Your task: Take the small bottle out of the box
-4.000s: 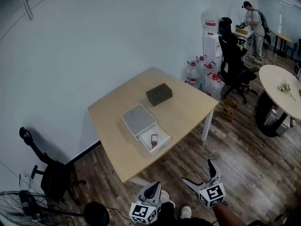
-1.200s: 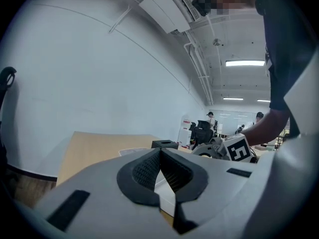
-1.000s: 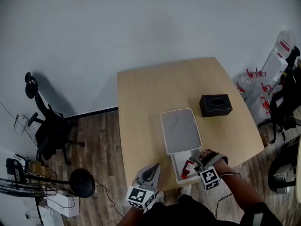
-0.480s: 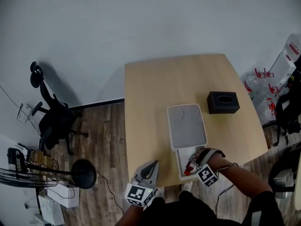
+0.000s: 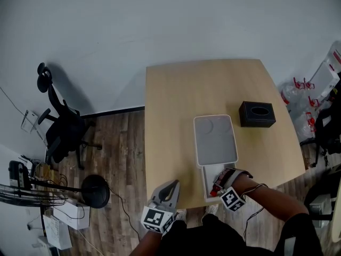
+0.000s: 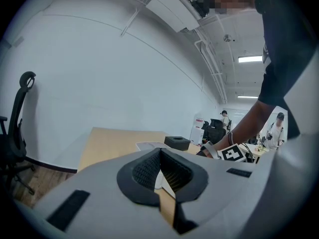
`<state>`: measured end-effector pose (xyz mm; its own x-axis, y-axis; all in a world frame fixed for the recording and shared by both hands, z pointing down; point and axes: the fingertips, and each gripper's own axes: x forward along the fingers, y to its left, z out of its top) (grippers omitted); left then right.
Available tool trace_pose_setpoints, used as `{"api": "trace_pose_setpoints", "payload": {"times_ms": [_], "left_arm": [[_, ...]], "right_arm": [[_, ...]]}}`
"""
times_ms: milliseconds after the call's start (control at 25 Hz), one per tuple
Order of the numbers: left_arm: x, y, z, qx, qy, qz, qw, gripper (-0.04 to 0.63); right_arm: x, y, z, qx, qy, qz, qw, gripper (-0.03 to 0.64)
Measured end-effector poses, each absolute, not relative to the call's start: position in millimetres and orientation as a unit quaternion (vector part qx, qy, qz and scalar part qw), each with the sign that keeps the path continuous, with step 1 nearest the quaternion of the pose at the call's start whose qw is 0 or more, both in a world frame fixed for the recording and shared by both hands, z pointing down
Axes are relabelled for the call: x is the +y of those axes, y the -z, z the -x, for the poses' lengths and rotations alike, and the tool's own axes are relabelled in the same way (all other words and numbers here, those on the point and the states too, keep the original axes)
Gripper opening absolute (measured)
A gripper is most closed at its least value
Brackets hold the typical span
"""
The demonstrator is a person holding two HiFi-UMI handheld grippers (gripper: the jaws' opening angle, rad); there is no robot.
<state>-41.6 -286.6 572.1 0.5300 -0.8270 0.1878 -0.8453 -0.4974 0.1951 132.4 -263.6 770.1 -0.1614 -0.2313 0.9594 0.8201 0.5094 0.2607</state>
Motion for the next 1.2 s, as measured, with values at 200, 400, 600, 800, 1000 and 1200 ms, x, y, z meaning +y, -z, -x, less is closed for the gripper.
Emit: {"api": "trace_pose_setpoints", "payload": {"times_ms": [200, 400, 600, 800, 1000, 1200], "left_arm": [[-285.3, -572.0, 38.4, -0.481, -0.057, -0.863, 0.143, 0.012], [-288.6, -573.0, 31.6, -0.474, -0.04, -0.87, 0.132, 0.012], [-289.2, -571.9, 27.9, -0.472, -0.037, -0.872, 0.125, 0.012], [-288.9, -572.0, 30.6, -0.479, -0.028, -0.867, 0.138, 0.012], [-291.5, -571.0, 27.9, -0.478, -0.024, -0.866, 0.145, 0.012], [-290.3, -567.7, 28.4, -0.477, -0.018, -0.865, 0.151, 0.012]], "right_arm": [[-264.8, -770.1, -132.5, -0.625, 0.434, 0.24, 0.603, 0.212], [-266.1, -771.4, -131.8, -0.629, 0.436, 0.235, 0.6, 0.207], [-265.2, -772.2, -130.7, -0.635, 0.433, 0.231, 0.596, 0.206], [-266.9, -768.0, -131.5, -0.661, 0.424, 0.2, 0.586, 0.202], [-280.2, -743.6, -124.5, -0.715, 0.403, 0.109, 0.56, 0.204], [-286.6, -709.6, -116.9, -0.765, 0.371, -0.012, 0.526, 0.204]]}}
